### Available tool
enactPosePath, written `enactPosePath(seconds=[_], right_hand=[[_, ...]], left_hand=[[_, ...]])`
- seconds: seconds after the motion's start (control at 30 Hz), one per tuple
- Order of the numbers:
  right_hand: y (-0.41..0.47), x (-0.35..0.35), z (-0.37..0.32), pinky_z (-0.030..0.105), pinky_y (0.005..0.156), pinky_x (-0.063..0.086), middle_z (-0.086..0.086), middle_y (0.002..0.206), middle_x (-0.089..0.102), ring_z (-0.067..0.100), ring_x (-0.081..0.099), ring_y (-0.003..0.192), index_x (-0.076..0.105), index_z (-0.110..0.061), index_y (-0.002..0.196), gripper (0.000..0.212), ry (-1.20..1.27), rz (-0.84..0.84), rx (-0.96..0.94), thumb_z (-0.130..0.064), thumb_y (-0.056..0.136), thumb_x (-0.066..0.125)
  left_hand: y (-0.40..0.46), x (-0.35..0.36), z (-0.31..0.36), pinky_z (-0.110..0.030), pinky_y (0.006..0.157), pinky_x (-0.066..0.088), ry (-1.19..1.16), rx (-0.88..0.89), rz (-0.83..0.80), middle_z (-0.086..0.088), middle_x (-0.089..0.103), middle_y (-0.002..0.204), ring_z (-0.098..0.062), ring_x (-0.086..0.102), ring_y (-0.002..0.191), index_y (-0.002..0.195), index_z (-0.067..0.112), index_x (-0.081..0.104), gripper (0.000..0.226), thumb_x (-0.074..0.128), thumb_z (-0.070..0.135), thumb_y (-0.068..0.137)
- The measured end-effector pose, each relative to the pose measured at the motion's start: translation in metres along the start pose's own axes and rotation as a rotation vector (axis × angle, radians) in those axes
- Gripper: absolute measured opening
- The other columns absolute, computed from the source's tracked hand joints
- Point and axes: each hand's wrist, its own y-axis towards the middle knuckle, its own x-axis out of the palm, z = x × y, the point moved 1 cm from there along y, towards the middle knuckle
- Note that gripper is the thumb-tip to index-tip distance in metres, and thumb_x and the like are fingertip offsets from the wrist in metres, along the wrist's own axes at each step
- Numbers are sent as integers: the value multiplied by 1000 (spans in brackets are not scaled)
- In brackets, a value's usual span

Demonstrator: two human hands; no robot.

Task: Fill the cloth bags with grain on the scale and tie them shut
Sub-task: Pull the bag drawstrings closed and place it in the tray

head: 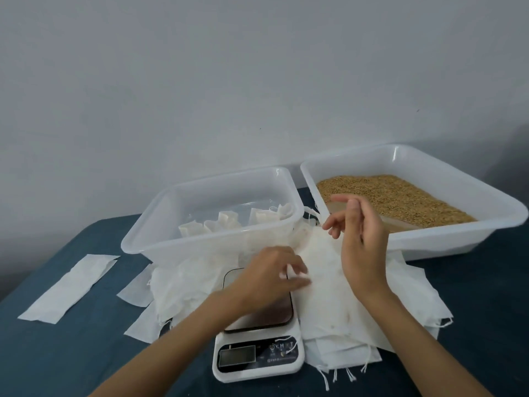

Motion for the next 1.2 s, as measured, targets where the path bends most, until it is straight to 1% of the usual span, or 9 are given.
enactPosePath(seconds=[0.13, 0.23, 0.4, 0.5, 0.67, 0.83, 0.93, 1.07, 1.2], right_hand=[[1, 0, 1, 40, 65, 52, 4, 71, 68, 23, 57, 62, 63, -19, 106, 29, -11, 8, -5, -29, 110, 36], [0, 0, 2, 39, 65, 52, 5, 70, 67, 22, 57, 62, 63, -17, 106, 29, -14, -1, -3, -28, 110, 36], [0, 0, 1, 33, 65, 51, 4, 70, 67, 19, 57, 63, 63, -16, 106, 27, -11, -8, 7, -25, 110, 37], [0, 1, 1, 36, 63, 50, 3, 71, 67, 19, 58, 64, 64, -19, 105, 23, -27, -64, 20, -25, 109, 42], [-6, 6, 6, 27, 76, 56, -11, 89, 70, 12, 69, 87, 67, -21, 112, 13, -136, -268, -27, -20, 101, 59], [-20, 18, 18, 19, 95, 50, -17, 132, 57, 1, 59, 116, 52, -27, 140, 49, -118, -577, 193, -43, 96, 64], [-28, 24, 22, 19, 95, 51, -14, 137, 53, -4, 57, 118, 39, -26, 150, 72, -65, -718, 433, -54, 87, 62], [-24, 23, 21, 32, 82, 60, 9, 96, 73, 20, 69, 87, 62, -7, 128, 40, 198, -672, 577, -15, 91, 71], [-22, 21, 23, 30, 80, 60, 8, 94, 75, 19, 68, 85, 75, -5, 101, 12, 239, -585, 537, -7, 89, 73]], left_hand=[[-1, 23, 17, -31, 98, 44, 143, 42, -106, 4, 66, 118, -14, 55, 112, 135, 22, 65, 51, 79, 42, 90], [4, 23, 22, -31, 86, 47, 127, 28, -65, 2, 67, 100, -14, 59, 93, 124, 17, 69, 36, 80, 26, 91], [2, 17, 22, -11, 69, 39, -104, -30, -20, 14, 62, 77, 0, 55, 72, 92, 12, 77, 4, 78, 16, 92], [4, 4, 8, -16, 68, 42, -264, -140, 161, 18, 65, 71, -4, 56, 68, 82, 20, 71, 16, 72, 14, 97], [-4, -11, -17, -26, 69, 53, -903, -293, 403, 0, 72, 80, -13, 65, 73, 101, 2, 71, 13, 61, 10, 104], [-18, -6, -31, -34, 86, 59, -1294, -263, 390, -17, 73, 109, -24, 70, 98, 104, 4, 78, 18, 65, 8, 92], [-26, -2, -36, -35, 87, 59, -1357, -222, 325, -18, 73, 111, -26, 71, 98, 106, 7, 78, 21, 61, 6, 94], [-29, -13, -40, -32, 81, 61, -1267, -223, 366, -16, 76, 108, -23, 73, 91, 104, 15, 81, 19, 68, 16, 90], [-30, -14, -46, -29, 75, 62, -1302, -278, 419, -15, 77, 106, -22, 73, 87, 105, 12, 79, 23, 74, 16, 83]])
